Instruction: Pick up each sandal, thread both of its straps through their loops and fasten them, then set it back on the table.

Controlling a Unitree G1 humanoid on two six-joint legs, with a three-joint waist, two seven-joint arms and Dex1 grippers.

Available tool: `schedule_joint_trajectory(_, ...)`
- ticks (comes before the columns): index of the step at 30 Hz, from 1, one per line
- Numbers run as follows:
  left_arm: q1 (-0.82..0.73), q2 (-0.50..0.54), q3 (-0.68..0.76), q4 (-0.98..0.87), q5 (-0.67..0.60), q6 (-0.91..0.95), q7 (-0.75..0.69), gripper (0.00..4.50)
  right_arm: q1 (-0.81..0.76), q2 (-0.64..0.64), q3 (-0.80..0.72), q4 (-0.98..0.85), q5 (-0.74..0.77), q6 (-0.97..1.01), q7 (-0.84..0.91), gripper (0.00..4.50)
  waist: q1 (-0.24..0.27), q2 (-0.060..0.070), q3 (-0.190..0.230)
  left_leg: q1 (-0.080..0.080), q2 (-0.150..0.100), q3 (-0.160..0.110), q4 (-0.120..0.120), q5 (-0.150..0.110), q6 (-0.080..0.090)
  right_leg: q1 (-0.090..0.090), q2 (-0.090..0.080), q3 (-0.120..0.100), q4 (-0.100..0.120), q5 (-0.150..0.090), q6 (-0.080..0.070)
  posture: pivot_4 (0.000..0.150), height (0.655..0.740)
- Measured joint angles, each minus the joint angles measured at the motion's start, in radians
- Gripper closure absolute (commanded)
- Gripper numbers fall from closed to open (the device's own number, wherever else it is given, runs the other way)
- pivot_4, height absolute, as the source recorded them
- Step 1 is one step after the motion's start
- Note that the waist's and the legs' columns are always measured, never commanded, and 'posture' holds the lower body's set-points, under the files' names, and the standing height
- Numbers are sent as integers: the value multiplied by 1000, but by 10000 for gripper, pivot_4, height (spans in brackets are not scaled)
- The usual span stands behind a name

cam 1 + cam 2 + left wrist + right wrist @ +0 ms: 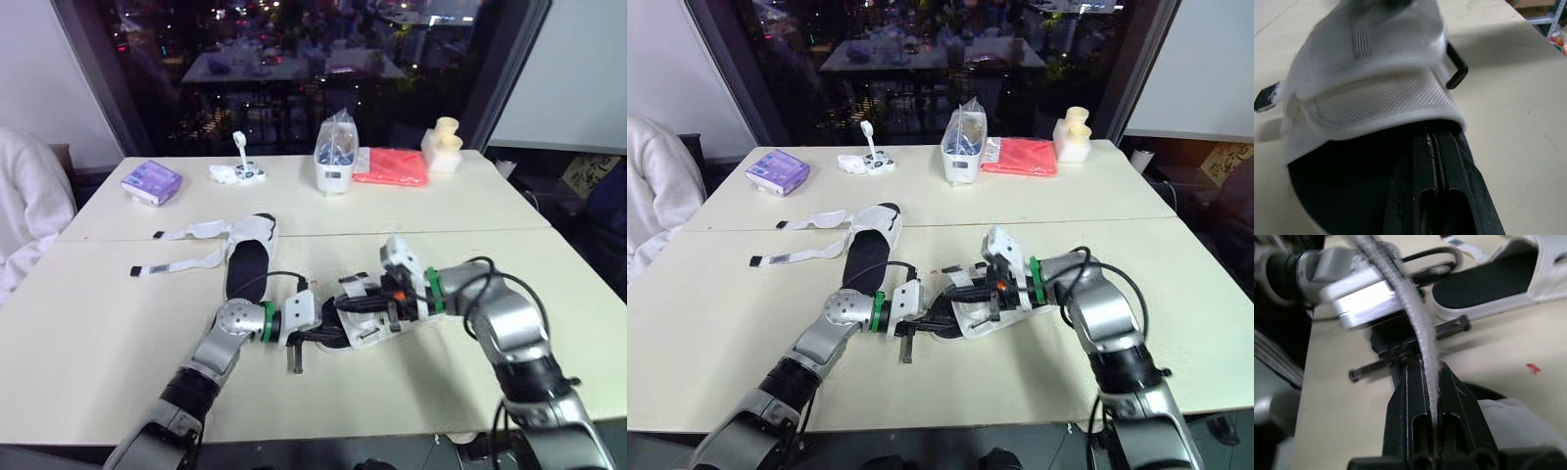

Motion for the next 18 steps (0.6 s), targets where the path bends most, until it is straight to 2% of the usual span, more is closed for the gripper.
schedule_joint_trajectory(3,0,-1,0,16,-1,-10,-4,45000,96,-18,27,-104,-28,-113,-56,44911,1,0,0,3,2,-4,0,0,0,7,2,-6,-6,-2,-4,1500,7400)
schedule_joint_trajectory(10,-21,-12,0,58,-2,-27,-15,45000,162,-97,106,-108,-149,-419,-117,44911,4,0,0,2,2,-4,1,1,1,7,2,-6,-6,0,-1,1500,7400)
schedule_joint_trajectory(13,-34,-18,0,77,-1,-36,-23,45000,184,-124,121,-111,-152,-448,-119,35828,6,-1,0,2,2,-4,1,1,1,7,2,-7,-6,0,-1,1500,7400)
schedule_joint_trajectory(18,-51,-19,0,100,0,-41,-27,45000,228,-202,133,-108,-227,-633,-137,10842,9,-1,0,2,2,-4,1,1,1,7,2,-7,-6,0,-1,1500,7400)
